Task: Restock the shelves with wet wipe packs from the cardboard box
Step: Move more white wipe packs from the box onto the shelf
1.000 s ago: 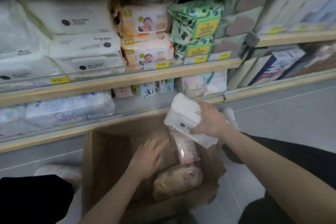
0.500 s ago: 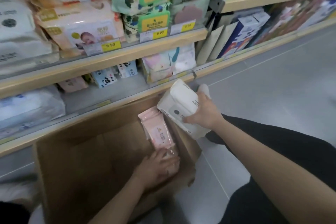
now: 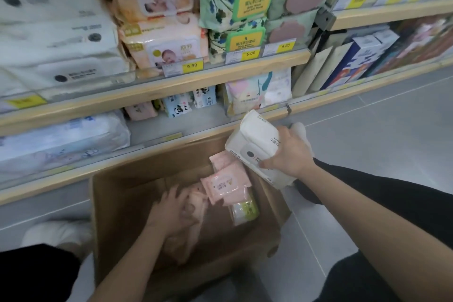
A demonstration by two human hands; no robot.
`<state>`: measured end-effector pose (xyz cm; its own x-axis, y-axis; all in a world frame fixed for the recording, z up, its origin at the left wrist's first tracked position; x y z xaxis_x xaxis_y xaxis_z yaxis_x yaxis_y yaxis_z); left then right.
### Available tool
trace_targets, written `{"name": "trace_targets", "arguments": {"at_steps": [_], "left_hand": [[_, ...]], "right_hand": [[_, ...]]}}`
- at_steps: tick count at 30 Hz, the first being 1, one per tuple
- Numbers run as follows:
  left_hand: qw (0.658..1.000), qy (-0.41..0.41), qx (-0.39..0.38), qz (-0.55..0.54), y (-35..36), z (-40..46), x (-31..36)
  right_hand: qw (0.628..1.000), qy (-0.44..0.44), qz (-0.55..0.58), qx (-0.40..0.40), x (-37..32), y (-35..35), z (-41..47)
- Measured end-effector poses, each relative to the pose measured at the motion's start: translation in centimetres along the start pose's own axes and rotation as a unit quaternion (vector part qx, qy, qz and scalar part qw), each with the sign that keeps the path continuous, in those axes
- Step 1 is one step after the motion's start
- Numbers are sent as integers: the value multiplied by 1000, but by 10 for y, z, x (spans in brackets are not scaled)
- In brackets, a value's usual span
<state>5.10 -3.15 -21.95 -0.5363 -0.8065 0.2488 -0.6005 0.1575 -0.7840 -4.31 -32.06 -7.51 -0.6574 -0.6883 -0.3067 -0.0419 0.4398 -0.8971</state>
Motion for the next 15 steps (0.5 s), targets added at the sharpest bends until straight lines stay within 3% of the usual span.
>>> {"name": "trace_targets", "arguments": {"at_steps": [3, 8, 15], "left_hand": [[994, -71, 6, -78, -4, 0, -16], [971, -122, 22, -202, 8, 5, -18], [914, -228, 63, -328, 34, 39, 8]], "right_hand": [[999, -24, -26, 5, -21, 7, -2], [996, -66, -60, 1, -43, 19, 10], [997, -58, -43, 7, -48, 20, 30]]}}
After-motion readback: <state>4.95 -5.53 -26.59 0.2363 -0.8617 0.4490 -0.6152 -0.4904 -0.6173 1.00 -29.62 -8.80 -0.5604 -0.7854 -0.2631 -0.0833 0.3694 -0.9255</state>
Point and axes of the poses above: each hand's wrist, its own z-axis towards the middle knuckle, its own y-axis out of the palm, x = y × z, the point moved 1 cm from there along z, towards the middle knuckle, and after that the axes turned 2 degrees about -z, right-handed, at the moved point
